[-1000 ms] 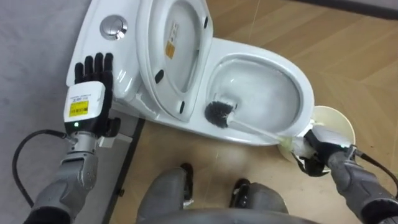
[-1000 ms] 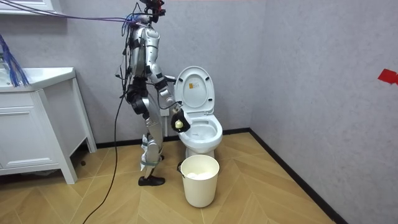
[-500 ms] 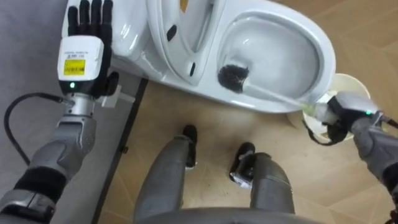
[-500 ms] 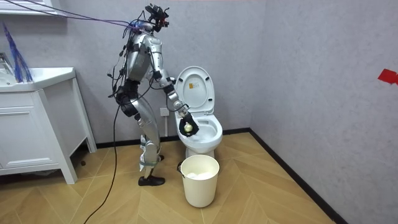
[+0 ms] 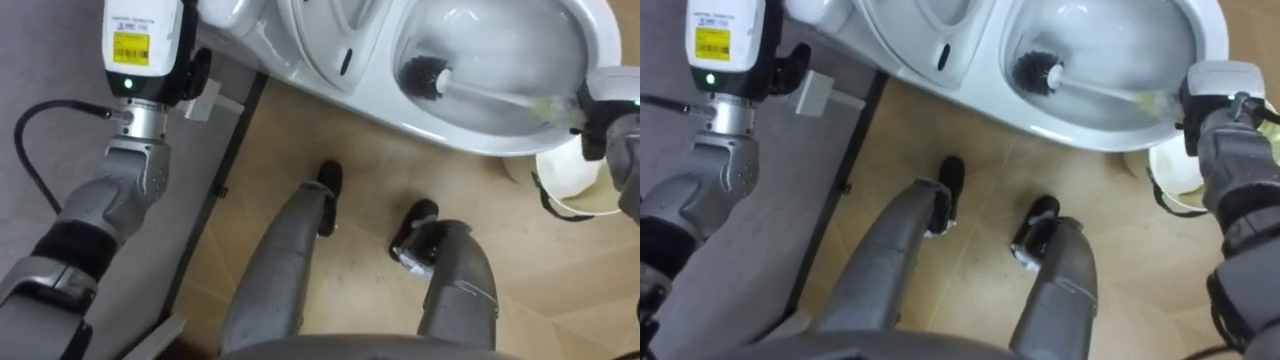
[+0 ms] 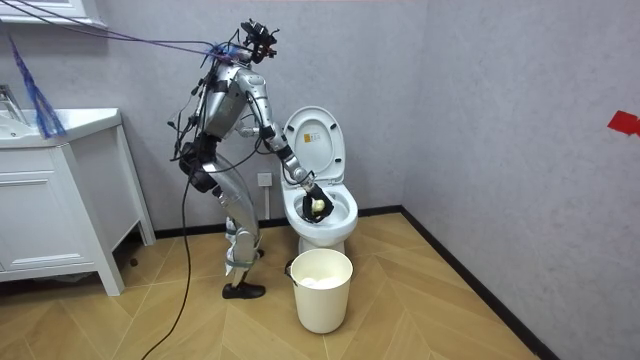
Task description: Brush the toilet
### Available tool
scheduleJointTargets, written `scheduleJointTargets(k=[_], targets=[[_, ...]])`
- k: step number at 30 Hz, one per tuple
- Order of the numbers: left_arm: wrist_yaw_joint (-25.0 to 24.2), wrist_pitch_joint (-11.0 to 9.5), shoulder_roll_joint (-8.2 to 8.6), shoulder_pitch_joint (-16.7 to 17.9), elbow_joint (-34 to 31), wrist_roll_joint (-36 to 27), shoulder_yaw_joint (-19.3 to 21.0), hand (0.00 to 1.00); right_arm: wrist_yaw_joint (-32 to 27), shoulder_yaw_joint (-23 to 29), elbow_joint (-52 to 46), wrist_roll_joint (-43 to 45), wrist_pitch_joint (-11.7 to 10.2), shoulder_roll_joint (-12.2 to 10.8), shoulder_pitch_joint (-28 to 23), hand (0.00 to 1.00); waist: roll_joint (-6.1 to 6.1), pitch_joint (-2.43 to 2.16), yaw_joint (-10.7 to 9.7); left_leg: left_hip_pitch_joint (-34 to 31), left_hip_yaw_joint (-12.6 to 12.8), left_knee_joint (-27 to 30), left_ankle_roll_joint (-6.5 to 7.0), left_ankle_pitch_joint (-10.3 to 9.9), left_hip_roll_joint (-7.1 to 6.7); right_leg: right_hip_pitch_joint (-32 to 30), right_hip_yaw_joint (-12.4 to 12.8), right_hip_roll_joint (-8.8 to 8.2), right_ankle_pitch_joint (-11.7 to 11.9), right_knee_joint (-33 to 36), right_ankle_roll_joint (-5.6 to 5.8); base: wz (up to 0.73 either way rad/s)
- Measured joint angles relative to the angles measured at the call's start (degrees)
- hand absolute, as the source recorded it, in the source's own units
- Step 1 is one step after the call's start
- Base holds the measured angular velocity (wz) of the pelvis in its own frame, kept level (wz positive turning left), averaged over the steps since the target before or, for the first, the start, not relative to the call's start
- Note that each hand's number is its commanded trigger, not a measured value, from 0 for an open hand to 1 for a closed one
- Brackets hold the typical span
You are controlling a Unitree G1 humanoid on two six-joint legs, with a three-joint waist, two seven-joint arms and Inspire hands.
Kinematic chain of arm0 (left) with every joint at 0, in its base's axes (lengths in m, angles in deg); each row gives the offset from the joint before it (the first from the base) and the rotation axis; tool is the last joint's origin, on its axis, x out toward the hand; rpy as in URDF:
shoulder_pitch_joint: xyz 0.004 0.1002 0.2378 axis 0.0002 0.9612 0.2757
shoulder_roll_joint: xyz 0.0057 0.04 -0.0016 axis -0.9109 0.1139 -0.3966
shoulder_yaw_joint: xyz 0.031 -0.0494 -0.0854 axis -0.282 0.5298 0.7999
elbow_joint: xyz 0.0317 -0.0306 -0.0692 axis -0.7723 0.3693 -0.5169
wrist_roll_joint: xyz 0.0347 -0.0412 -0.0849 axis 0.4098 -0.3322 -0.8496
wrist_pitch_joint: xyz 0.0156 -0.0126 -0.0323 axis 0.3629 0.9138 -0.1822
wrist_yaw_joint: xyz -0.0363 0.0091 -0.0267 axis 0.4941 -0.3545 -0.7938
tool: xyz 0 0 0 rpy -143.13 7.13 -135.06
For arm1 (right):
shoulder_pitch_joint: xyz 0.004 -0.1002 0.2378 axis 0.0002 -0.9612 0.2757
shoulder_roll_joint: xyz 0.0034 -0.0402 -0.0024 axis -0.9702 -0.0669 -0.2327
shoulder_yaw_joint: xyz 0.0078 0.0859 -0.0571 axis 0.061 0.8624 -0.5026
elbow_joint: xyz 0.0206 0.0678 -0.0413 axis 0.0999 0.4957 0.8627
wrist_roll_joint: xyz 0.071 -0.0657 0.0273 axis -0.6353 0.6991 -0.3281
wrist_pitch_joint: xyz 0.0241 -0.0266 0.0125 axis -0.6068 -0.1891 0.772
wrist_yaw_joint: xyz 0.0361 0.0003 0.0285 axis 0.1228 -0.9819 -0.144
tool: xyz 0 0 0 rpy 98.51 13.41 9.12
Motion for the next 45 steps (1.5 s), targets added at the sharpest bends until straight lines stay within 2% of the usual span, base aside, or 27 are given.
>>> scheduleJointTargets(k=[3,6,10,12,18,23,26,28,30,31,33,34,36,37,39,43,45], targets=[[0.43,0.02,-1.05,-0.93,0.13,-0.25,-0.72,0.00,-0.43,0.13,0.60,-7.47,0.05,-0.30,0.89,1.00,-0.08,0.07,0.22,-0.73,-0.03,0.23,0.03,0.09,-0.30,-0.85,0.01,-0.20,-0.18,0.78,-0.08,0.04],[0.86,0.70,-1.09,-0.86,-0.25,-0.24,-0.73,0.00,-0.94,0.22,1.08,-16.44,0.16,-0.54,1.98,1.00,-0.29,0.20,-0.43,-0.74,-0.02,0.05,-0.03,0.27,-0.86,-1.20,0.21,-0.85,-0.72,1.58,-0.05,0.10],[1.80,0.96,-1.74,-0.85,-0.27,-0.25,-0.72,0.00,-2.48,1.58,1.52,-22.88,0.18,-0.57,2.43,1.00,-0.80,0.52,-0.92,-0.74,-0.05,0.24,-0.07,0.30,-0.83,-1.23,0.25,-0.88,-0.81,1.87,-0.09,0.01],[2.76,1.93,-1.88,-0.84,-0.39,-0.22,-0.91,0.00,-3.53,2.47,1.52,-26.02,0.18,-0.72,2.44,1.00,-1.15,0.70,-1.43,-0.79,-0.16,0.49,-0.09,0.32,-0.89,-1.22,0.27,-0.89,-0.81,1.97,-0.09,0.00],[2.63,5.21,-1.88,-0.46,-1.77,0.03,-1.03,0.00,-3.62,2.58,1.52,-27.22,0.27,-1.49,2.48,1.00,-1.60,0.60,-2.18,-1.00,-0.31,1.17,0.02,0.39,-0.87,-1.30,0.34,-0.86,-0.67,2.25,-0.12,-0.01],[2.25,6.02,-1.82,0.03,-1.90,0.74,-0.94,0.00,-3.57,2.63,1.83,-22.03,0.84,-1.85,2.46,1.00,-1.44,0.52,-1.99,-0.99,-0.38,1.74,0.04,0.40,-0.82,-1.19,0.00,-0.75,-0.44,2.13,-0.18,-0.02],[1.42,6.66,-1.61,0.23,-1.90,1.58,-1.10,0.00,-3.52,2.24,1.92,-14.65,1.66,-2.30,1.93,1.00,-0.52,0.39,-1.16,-0.57,-0.42,1.78,0.11,0.34,-0.68,-0.47,-0.26,-0.61,-0.34,1.64,-0.11,-0.01],[0.34,7.11,-1.45,0.54,-1.57,2.15,-1.27,0.00,-3.40,1.26,1.62,-9.55,2.70,-2.82,0.80,1.00,0.45,0.01,-0.18,-0.15,-0.50,1.53,0.16,0.27,-0.61,0.06,-0.31,-0.36,-0.24,1.04,0.05,-0.02],[-0.47,7.35,-1.44,-0.10,-0.70,2.01,-2.35,0.00,-2.67,-2.60,1.20,-3.37,4.01,-2.81,-0.14,1.00,2.30,-0.02,1.10,0.38,-0.62,1.01,0.21,0.24,-0.78,0.59,-0.52,-0.57,-0.23,0.85,0.08,0.00],[-0.83,7.41,-1.45,0.09,-0.55,2.01,-2.35,0.00,-2.98,-2.90,0.97,-2.06,5.06,-2.97,-0.24,1.00,2.64,-0.14,1.26,0.44,-0.59,0.81,0.22,0.24,-0.83,0.60,-0.51,-0.66,-0.24,0.85,0.09,0.00],[-1.34,7.75,-1.44,0.57,-0.04,2.02,-2.32,0.00,-1.81,-3.26,0.50,-0.02,5.36,-2.76,-0.15,1.00,3.10,-0.27,1.31,0.96,-0.45,0.64,0.20,0.22,-0.80,0.99,-0.33,-0.65,-0.27,0.79,0.11,0.00],[-1.75,7.82,-1.37,0.85,-0.03,2.03,-2.36,0.00,-1.63,-3.54,0.33,0.89,5.92,-2.52,-0.19,1.00,3.78,-0.14,1.42,1.20,-0.57,0.71,0.16,0.16,-0.76,1.36,-0.45,-0.56,-0.28,0.68,0.12,0.00],[-2.42,8.25,-1.26,1.60,-0.09,2.04,-2.36,0.00,-1.30,-4.00,-1.40,3.34,7.41,-1.83,-0.79,1.00,5.16,-0.24,1.43,1.43,-0.61,0.71,0.18,0.13,-0.72,1.72,-0.43,-0.42,-0.28,0.39,0.14,-0.02],[-2.42,8.34,-1.25,1.79,-0.09,2.03,-2.36,0.00,-1.33,-4.26,-1.95,3.58,7.65,-1.64,-0.94,1.00,5.23,-0.26,1.43,1.51,-0.53,0.67,0.18,0.11,-0.71,1.76,-0.37,-0.42,-0.28,0.40,0.14,-0.03],[-2.43,8.32,-1.25,1.94,-0.04,1.86,-2.48,0.00,-1.63,-4.33,-4.26,4.33,7.98,-0.33,-2.83,1.00,6.18,-0.21,1.49,1.52,-0.89,0.67,0.19,0.10,-0.62,2.27,-0.97,-0.29,-0.30,-0.01,0.20,0.02],[-2.12,7.79,-1.25,2.53,-0.13,0.44,-2.78,0.00,-3.04,-4.35,-5.37,4.92,8.93,0.21,-4.76,1.00,6.33,-0.27,2.02,1.62,-0.92,0.88,0.17,-0.11,-0.48,2.41,-0.59,0.14,-0.47,-0.06,0.48,0.01],[-1.95,7.15,-1.25,3.01,-0.29,-0.14,-2.81,0.00,-4.12,-4.36,-5.45,5.05,8.90,0.59,-5.55,1.00,6.70,-0.52,2.10,1.37,-1.34,1.01,0.13,-0.18,-0.64,2.51,-0.91,0.13,-0.64,-0.14,0.68,0.08]])
